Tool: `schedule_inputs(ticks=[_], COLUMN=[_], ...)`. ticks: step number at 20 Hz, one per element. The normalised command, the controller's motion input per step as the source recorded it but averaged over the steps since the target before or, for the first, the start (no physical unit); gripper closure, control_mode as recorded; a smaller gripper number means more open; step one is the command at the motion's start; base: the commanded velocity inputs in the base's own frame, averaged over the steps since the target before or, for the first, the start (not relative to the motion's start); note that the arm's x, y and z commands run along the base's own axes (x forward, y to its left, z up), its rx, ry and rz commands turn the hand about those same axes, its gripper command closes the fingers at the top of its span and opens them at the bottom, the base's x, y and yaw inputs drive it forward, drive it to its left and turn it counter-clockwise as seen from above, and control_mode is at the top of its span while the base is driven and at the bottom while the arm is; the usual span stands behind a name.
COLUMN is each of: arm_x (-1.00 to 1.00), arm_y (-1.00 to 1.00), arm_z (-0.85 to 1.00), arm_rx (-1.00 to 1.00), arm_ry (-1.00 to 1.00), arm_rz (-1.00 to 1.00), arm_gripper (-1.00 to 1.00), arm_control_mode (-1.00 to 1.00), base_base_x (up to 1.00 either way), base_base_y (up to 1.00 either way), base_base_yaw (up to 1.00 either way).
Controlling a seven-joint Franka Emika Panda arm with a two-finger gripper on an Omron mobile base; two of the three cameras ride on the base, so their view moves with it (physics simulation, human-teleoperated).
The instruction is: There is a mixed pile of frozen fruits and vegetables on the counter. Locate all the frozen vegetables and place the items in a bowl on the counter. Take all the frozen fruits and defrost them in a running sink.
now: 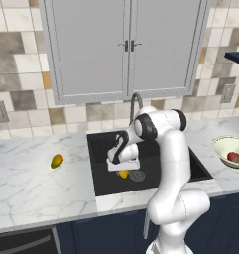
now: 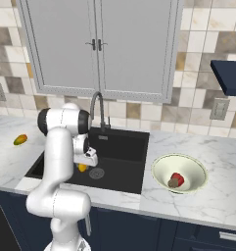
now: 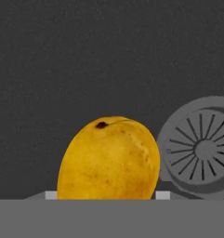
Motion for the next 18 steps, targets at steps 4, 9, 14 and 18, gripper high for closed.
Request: schedule_inputs(ticks=[4, 9, 14, 18], arm_x=[0.09, -0.01, -0.05, -0.04], arm_y=[0.04, 0.04, 0.00, 0.04], arm_z=[-0.16, 0.03, 0.38, 0.47], arm_rx=[0.00, 0.00, 0.02, 0.03], arm_ry=[0.00, 0.00, 0.00, 0.00], arm_rz=[0.00, -0.01, -0.02, -0.03], arm_gripper=[-1.00, -1.00, -1.00, -1.00], arm_control_mode=[-1.00, -1.00, -1.00, -1.00], base_base_x=[0.00, 0.00, 0.00, 0.00], base_base_y=[0.00, 0.00, 0.00, 0.00], base_base_yaw=[0.00, 0.00, 0.00, 0.00])
